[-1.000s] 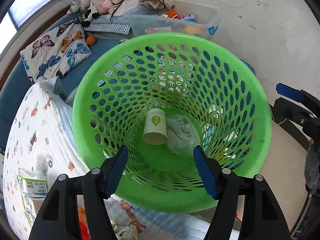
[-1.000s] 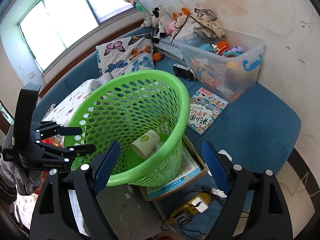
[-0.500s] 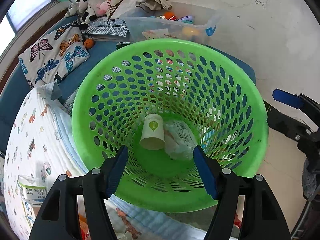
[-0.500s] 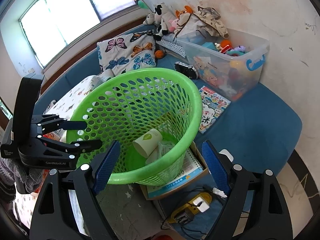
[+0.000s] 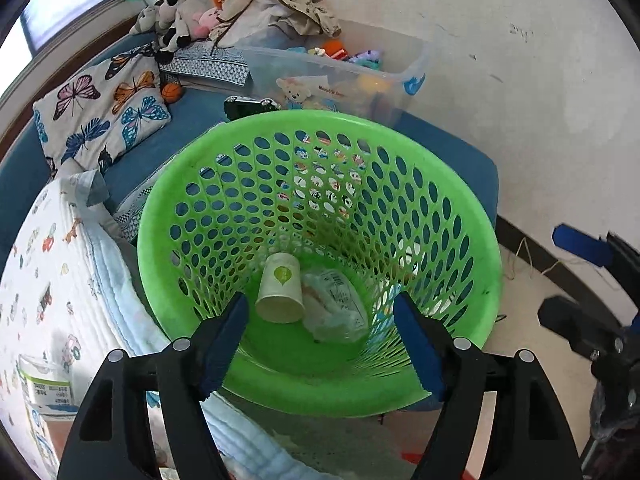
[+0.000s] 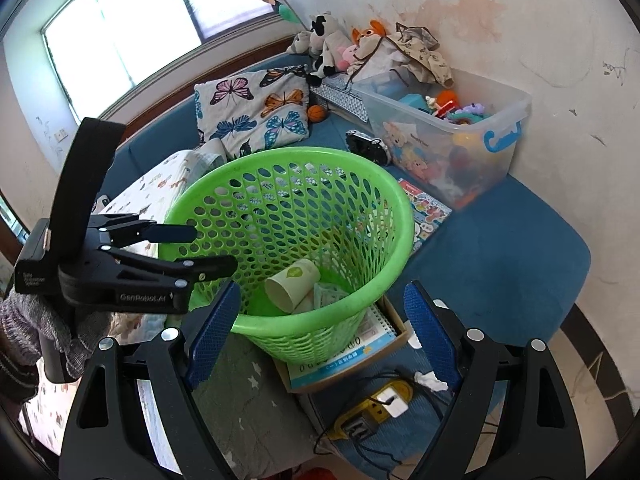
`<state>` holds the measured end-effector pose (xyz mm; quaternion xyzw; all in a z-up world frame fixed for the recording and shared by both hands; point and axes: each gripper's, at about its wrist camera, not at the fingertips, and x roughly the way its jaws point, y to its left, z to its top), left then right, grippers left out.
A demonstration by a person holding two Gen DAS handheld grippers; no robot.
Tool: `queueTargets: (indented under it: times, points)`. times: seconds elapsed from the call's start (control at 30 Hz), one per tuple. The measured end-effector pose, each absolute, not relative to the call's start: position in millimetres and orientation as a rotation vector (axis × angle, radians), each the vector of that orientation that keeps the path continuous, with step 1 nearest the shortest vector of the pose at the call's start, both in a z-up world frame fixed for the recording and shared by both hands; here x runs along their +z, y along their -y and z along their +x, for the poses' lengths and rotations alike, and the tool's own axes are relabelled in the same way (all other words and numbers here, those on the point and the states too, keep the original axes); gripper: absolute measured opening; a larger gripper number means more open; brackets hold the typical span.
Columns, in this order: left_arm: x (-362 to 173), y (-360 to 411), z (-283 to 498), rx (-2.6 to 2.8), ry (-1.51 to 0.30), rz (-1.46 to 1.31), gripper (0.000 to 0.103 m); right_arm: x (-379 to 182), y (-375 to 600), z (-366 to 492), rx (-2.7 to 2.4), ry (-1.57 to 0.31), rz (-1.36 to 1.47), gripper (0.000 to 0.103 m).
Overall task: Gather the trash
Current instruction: 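Move both grippers from the basket back over the table toward the red items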
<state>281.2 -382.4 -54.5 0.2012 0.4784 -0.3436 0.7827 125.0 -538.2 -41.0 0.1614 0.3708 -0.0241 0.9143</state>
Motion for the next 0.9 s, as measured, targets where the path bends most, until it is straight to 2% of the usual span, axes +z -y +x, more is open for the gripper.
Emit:
queueTargets:
  times: [0.13, 0.53, 0.9]
  points:
    - [-40, 366, 280, -0.750, -1.027, 0.349, 0.072, -36, 532, 122, -0.042, -0.758, 0.323, 0.083]
    - [39, 256, 234, -0.672, -0.808, 0.247, 0.072, -13, 466, 115, 0.094, -0.723, 0.247, 0.083]
    - [41, 127, 181, -0.498, -0.743, 0.157, 0.072, -9, 387, 116, 0.211, -0.738, 0.182, 0.084]
